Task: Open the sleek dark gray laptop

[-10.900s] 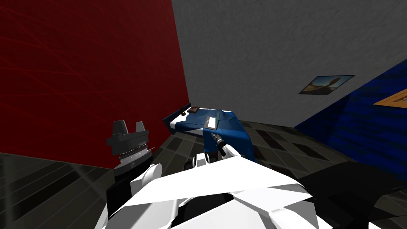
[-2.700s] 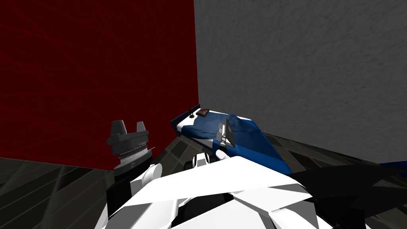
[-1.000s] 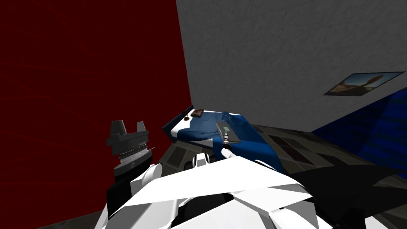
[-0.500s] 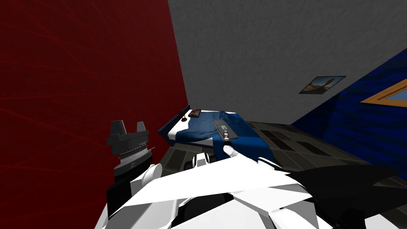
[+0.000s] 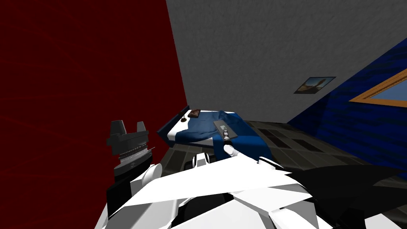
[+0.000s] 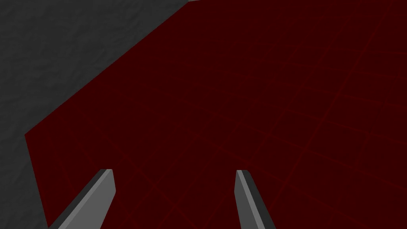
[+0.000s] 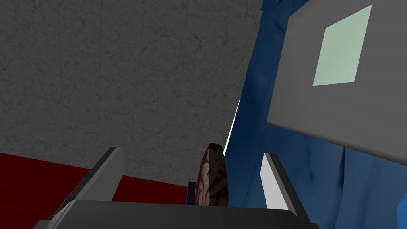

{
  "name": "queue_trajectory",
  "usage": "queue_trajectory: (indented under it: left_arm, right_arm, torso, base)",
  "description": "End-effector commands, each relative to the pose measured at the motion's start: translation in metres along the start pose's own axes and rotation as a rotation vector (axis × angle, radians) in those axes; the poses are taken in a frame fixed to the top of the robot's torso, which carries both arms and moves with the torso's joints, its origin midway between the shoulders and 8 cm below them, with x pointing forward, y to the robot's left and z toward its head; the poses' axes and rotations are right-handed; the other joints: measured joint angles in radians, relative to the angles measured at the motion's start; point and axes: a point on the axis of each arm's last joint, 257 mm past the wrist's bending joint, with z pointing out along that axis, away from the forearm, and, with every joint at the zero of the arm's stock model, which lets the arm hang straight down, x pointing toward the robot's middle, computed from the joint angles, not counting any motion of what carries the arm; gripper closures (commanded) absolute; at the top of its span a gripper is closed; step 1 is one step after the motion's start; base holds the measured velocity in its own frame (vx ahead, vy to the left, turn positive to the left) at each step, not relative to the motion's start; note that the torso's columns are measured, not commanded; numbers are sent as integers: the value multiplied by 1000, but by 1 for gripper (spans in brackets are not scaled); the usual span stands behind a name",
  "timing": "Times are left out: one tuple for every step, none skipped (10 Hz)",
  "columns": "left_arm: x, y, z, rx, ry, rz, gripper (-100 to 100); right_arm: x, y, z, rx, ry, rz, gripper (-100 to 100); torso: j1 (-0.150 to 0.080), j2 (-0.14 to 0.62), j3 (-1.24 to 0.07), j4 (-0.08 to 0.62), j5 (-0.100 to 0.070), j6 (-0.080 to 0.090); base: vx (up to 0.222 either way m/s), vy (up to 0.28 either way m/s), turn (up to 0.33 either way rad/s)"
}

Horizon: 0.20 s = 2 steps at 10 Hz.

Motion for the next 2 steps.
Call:
queue_trajectory:
  left_arm:
    - [0, 0, 0, 0, 0, 0, 0]
    - [0, 0, 0, 0, 0, 0, 0]
  right_arm:
    - [0, 0, 0, 0, 0, 0, 0]
    - [0, 0, 0, 0, 0, 0, 0]
  torso:
    - [1, 0, 0, 0, 0, 0]
    - [1, 0, 0, 0, 0, 0]
  base:
    - [0, 0, 0]
    - [0, 0, 0]
